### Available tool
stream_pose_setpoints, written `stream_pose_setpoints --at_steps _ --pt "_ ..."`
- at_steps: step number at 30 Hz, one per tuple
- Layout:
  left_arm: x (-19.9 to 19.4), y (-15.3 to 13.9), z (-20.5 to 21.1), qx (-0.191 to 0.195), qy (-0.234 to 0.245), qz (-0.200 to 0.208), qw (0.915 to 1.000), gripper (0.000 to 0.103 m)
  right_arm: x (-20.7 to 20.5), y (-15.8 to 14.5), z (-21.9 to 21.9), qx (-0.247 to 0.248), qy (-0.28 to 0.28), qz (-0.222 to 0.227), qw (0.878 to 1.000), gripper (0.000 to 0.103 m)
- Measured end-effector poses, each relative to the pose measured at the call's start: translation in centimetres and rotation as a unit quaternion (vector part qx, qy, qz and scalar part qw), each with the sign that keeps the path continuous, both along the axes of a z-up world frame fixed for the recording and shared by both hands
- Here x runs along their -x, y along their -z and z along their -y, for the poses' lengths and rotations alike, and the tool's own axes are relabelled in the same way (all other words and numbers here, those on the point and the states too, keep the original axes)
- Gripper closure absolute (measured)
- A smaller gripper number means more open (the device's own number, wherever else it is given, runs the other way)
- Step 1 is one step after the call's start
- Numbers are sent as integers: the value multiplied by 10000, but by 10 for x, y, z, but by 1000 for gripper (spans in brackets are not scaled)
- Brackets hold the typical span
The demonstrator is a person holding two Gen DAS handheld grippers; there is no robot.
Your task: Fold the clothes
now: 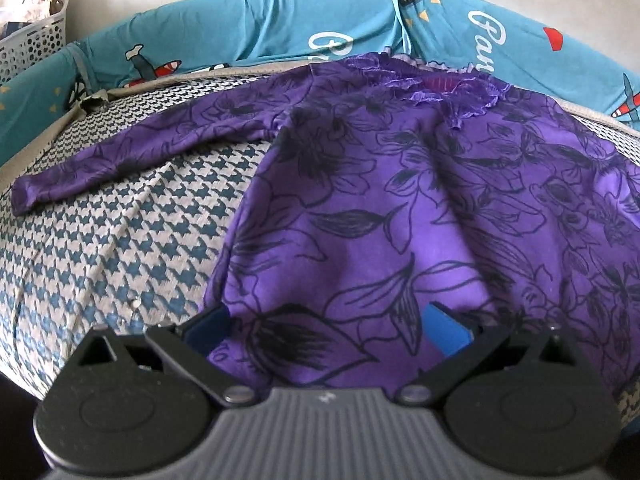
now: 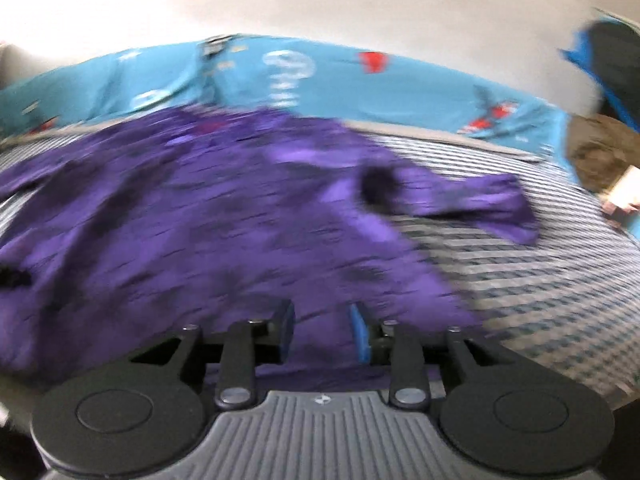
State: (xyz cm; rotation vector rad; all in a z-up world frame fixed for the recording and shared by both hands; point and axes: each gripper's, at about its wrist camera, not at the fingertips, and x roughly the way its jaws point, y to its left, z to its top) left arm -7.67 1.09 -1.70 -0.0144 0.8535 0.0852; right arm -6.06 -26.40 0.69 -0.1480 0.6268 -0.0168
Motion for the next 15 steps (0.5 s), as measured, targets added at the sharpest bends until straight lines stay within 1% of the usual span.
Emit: stream_pose_setpoints --at_steps 2,4,6,7,8,10,12,15 --pt "-1 1 0 6 -12 -10 10000 0 -11 -6 17 -35 477 98 9988 65" --pt "-2 2 1 2 -10 -21 10000 0 -19 -10 34 -189 866 144 9960 61" --pt "-2 3 1 -13 -13 -27 10000 0 -25 -9 44 -337 1091 70 9934 54" --pt "-3 3 1 -17 -21 -32 10000 0 -27 -7 47 -393 1185 14 9922 53" --pt "-3 3 1 -11 -31 -38 10000 0 -29 -5 49 -452 1221 -53 9915 53" --pt "-3 4 0 2 -51 -48 10000 0 -32 1 49 -517 1210 -230 9910 47" --pt "-4 4 -1 16 -75 -49 10000 0 -33 6 47 -481 1212 -329 9909 47" --pt "-4 4 -2 27 -89 -56 9999 0 -33 10 44 -435 1243 -311 9908 48"
